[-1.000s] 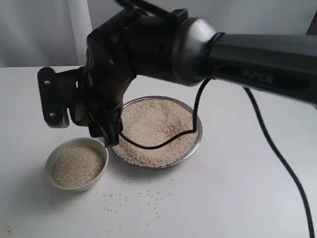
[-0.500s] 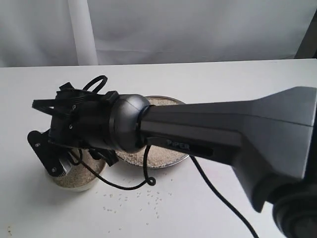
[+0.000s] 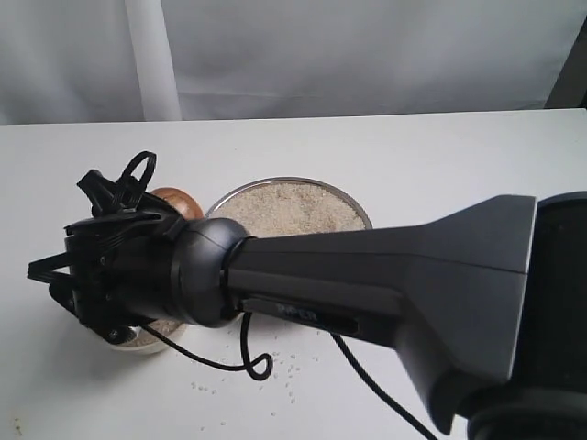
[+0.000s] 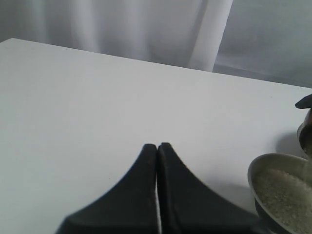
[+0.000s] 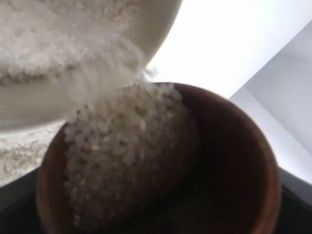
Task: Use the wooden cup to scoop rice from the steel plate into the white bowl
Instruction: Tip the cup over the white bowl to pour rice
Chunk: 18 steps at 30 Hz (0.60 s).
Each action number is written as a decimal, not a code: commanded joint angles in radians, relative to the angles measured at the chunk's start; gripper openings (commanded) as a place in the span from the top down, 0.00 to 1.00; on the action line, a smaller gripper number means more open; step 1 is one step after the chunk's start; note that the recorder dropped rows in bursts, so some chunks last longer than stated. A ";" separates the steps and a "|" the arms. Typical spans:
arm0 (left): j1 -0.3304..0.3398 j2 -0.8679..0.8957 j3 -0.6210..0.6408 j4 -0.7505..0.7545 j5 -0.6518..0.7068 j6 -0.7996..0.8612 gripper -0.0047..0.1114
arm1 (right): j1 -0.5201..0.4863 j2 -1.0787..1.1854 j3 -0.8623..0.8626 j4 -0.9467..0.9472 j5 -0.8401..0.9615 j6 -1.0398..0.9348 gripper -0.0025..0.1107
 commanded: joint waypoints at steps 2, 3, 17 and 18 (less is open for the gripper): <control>-0.006 0.000 -0.004 -0.006 -0.006 -0.002 0.96 | 0.002 0.000 -0.012 -0.094 0.053 0.005 0.98; -0.006 0.000 -0.004 -0.006 -0.006 -0.002 0.96 | 0.002 0.000 -0.012 -0.102 0.055 0.005 0.98; -0.006 0.000 -0.004 -0.006 -0.006 -0.002 0.96 | 0.028 0.000 -0.012 -0.175 0.057 0.005 0.98; -0.006 0.000 -0.004 -0.006 -0.006 -0.002 0.96 | 0.030 0.000 -0.012 -0.190 0.059 0.005 0.98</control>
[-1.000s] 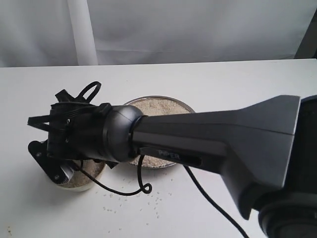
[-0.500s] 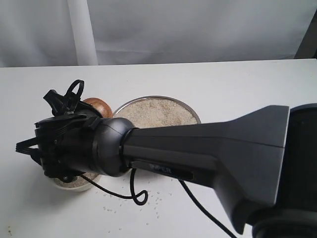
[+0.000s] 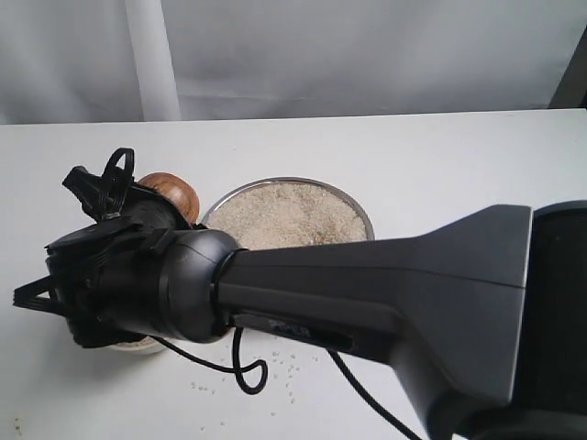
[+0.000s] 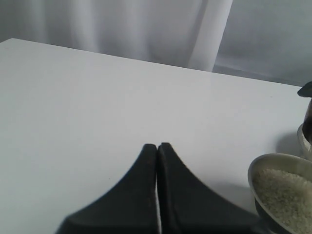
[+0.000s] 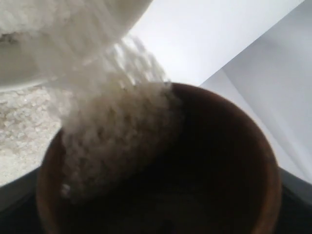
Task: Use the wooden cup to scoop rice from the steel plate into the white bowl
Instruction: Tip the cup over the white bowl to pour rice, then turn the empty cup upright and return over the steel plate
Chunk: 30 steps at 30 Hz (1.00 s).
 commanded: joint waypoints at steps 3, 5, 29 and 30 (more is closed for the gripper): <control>-0.006 0.000 -0.004 -0.006 -0.006 -0.002 0.96 | 0.013 0.000 -0.012 -0.104 0.015 0.001 0.98; -0.006 0.000 -0.004 -0.006 -0.006 -0.002 0.96 | 0.016 0.000 -0.012 -0.133 0.017 0.001 0.98; -0.006 0.000 -0.004 -0.006 -0.006 -0.002 0.96 | 0.035 0.000 -0.012 -0.247 0.107 -0.022 0.98; -0.006 0.000 -0.004 -0.006 -0.006 -0.002 0.96 | 0.035 0.000 -0.012 -0.250 0.107 -0.022 0.98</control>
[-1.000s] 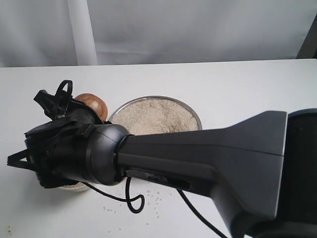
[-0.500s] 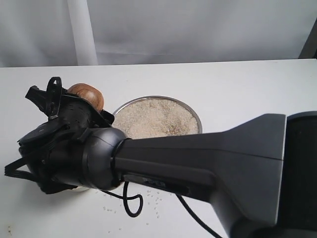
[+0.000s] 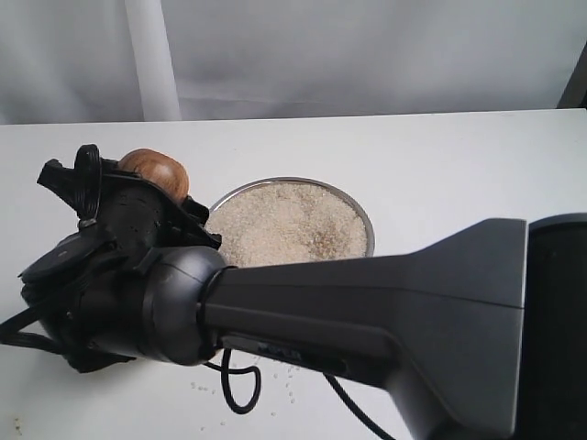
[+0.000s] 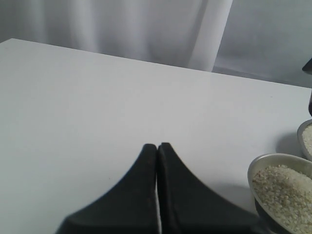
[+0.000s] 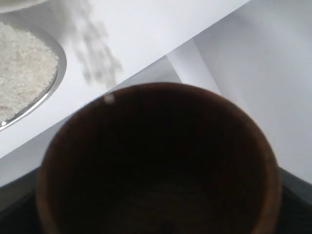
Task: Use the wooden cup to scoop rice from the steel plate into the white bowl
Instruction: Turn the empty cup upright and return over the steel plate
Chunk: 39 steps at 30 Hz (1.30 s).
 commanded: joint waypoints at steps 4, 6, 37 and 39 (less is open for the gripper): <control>-0.006 0.000 -0.004 -0.006 -0.006 -0.002 0.96 | 0.001 0.000 -0.012 -0.051 0.029 -0.009 0.98; -0.006 0.000 -0.004 -0.006 -0.006 -0.002 0.96 | 0.001 0.000 -0.012 -0.049 0.029 0.005 0.98; -0.006 0.000 -0.004 -0.006 -0.006 -0.002 0.96 | -0.343 -0.242 -0.012 0.668 0.034 0.179 0.98; -0.006 0.000 -0.004 -0.006 -0.006 -0.002 0.96 | -0.371 -0.234 -0.012 0.653 0.034 0.132 0.98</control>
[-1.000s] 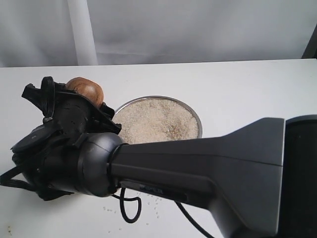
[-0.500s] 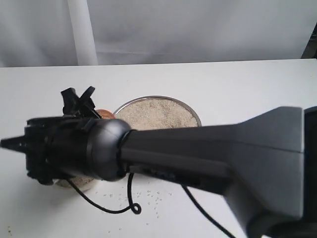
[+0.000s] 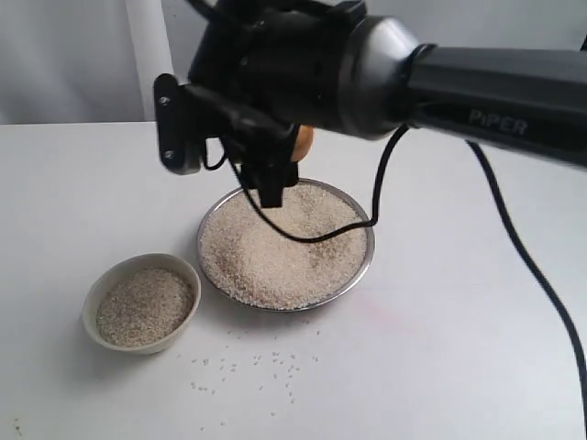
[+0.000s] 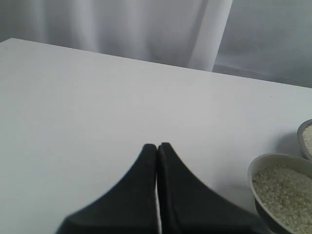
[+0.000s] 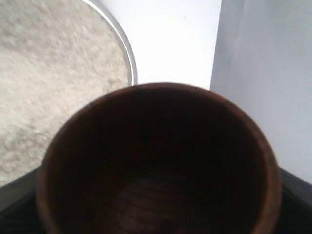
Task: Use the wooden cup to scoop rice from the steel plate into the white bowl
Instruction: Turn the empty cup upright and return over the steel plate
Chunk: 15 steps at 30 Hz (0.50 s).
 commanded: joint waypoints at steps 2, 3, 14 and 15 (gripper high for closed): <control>-0.006 0.000 -0.004 -0.006 -0.006 -0.002 0.96 | -0.080 0.018 -0.005 -0.050 0.003 -0.143 0.98; -0.006 0.000 -0.004 -0.006 -0.006 -0.002 0.96 | -0.085 0.024 -0.005 -0.066 -0.002 -0.157 0.98; -0.006 0.000 -0.004 -0.006 -0.006 -0.002 0.96 | -0.105 0.206 -0.005 -0.368 -0.040 -0.169 0.98; -0.006 0.000 -0.004 -0.006 -0.006 -0.002 0.96 | -0.105 0.221 -0.005 -0.385 -0.042 -0.169 0.98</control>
